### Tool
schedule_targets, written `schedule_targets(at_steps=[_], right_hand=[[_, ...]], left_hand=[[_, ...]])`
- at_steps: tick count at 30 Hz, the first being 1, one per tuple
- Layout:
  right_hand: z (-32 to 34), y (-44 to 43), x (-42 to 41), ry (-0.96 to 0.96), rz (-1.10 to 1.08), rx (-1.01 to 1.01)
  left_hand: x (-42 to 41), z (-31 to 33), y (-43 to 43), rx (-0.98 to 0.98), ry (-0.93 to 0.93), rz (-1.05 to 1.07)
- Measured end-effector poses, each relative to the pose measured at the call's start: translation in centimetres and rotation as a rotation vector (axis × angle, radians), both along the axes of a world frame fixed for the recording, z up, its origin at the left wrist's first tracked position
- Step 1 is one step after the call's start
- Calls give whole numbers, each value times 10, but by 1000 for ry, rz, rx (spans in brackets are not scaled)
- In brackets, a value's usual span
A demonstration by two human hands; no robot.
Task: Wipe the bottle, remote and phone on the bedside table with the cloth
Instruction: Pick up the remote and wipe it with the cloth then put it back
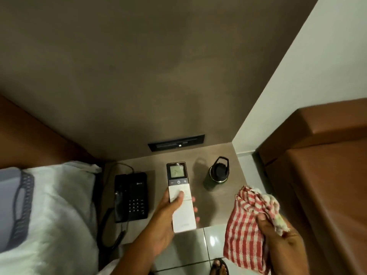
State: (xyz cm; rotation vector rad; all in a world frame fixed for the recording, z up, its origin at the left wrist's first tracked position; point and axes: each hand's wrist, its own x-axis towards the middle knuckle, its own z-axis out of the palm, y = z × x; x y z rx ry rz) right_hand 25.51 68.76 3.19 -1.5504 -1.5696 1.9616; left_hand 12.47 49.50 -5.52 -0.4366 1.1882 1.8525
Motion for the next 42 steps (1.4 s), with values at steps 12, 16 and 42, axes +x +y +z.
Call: schedule_targets(at_steps=[12, 16, 42], right_hand=[[208, -74, -48, 341, 930, 1251], [216, -95, -34, 299, 1130, 1432], [210, -115, 7, 475, 1437, 1256]], left_hand=[[83, 249, -35, 279, -105, -14], [89, 252, -47, 261, -130, 114], [52, 250, -70, 277, -32, 180]])
